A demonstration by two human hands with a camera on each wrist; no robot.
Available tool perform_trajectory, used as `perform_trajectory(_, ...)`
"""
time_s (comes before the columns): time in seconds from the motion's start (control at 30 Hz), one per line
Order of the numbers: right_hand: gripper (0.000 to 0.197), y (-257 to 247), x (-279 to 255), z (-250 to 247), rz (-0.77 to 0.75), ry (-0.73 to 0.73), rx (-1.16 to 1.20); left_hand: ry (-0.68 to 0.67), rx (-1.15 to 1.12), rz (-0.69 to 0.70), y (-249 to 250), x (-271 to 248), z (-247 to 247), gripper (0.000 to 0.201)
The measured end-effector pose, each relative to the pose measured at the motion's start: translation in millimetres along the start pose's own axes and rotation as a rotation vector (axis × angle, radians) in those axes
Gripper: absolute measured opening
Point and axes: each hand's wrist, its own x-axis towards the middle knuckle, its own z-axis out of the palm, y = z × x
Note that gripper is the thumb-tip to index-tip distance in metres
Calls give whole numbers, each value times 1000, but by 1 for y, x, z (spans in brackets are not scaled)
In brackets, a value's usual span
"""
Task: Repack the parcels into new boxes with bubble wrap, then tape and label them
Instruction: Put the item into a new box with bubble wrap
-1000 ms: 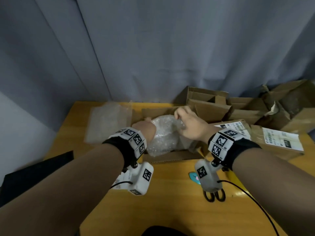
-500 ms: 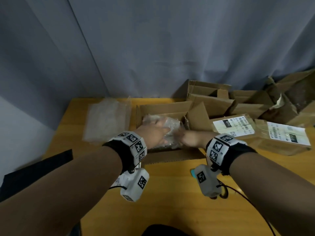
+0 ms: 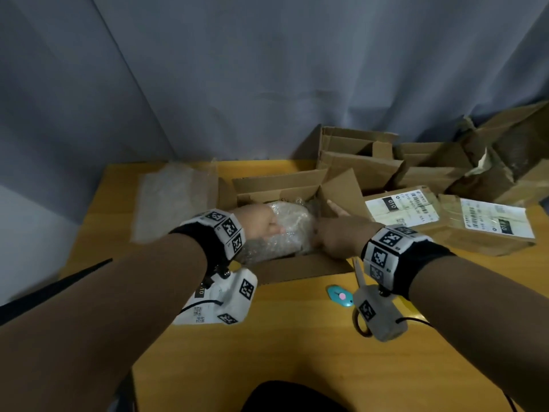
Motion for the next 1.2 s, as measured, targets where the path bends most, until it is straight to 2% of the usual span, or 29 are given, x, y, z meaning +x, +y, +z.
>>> perform_trajectory(0.03, 44, 3, 2, 2, 0, -2, 25, 92, 21, 12, 2, -1, -1, 35)
perform_trajectory(0.07, 42, 6, 4, 3, 4, -9, 56, 138, 100, -1, 4, -2, -1, 25)
perform_trajectory(0.1, 38, 8, 4, 2, 17, -8, 87, 161, 206, -13, 6, -3, 0, 26)
perform_trajectory(0.13, 34, 9, 4, 1, 22, 38, 124, 147, 315, -35, 6, -2, 5, 43)
perform_trajectory(0.2, 42, 6, 2, -4, 38, 172, 168, 57, 383, -94, 3, -1, 17, 76)
perform_trajectory(0.27, 61, -1, -1, -5, 57, 226, 175, -87, 365, -171, 0, 2, 27, 90)
perform_trajectory(0.37, 69, -11, -3, 2, 61, 85, 53, -192, 429, -193, -1, 7, 31, 84)
perform_trajectory(0.43, 86, -11, 0, 5, 78, 0, -13, -220, 398, -181, -1, 4, 24, 84)
perform_trajectory(0.53, 107, -11, 4, 5, 90, -11, -76, -321, 414, -163, 1, -4, 15, 107)
perform_trajectory(0.6, 110, -16, 6, 7, 120, 22, -57, -293, 509, -179, 8, -10, 20, 121)
perform_trajectory(0.7, 114, -24, 8, 11, 169, 66, -15, -156, 466, -196, 10, -15, 36, 134)
perform_trajectory(0.77, 119, -28, 10, 11, 166, 82, 24, -96, 433, -197, 7, -15, 38, 138)
perform_trajectory(0.97, 136, -23, 14, -2, 119, 120, 244, -147, 465, -249, 5, -7, 34, 126)
perform_trajectory(1.1, 139, -31, 29, 15, 199, 87, 139, -166, 448, -257, -4, -1, 39, 125)
perform_trajectory(1.2, 143, -32, 35, 14, 194, 37, 233, -194, 402, -249, -11, 6, 38, 130)
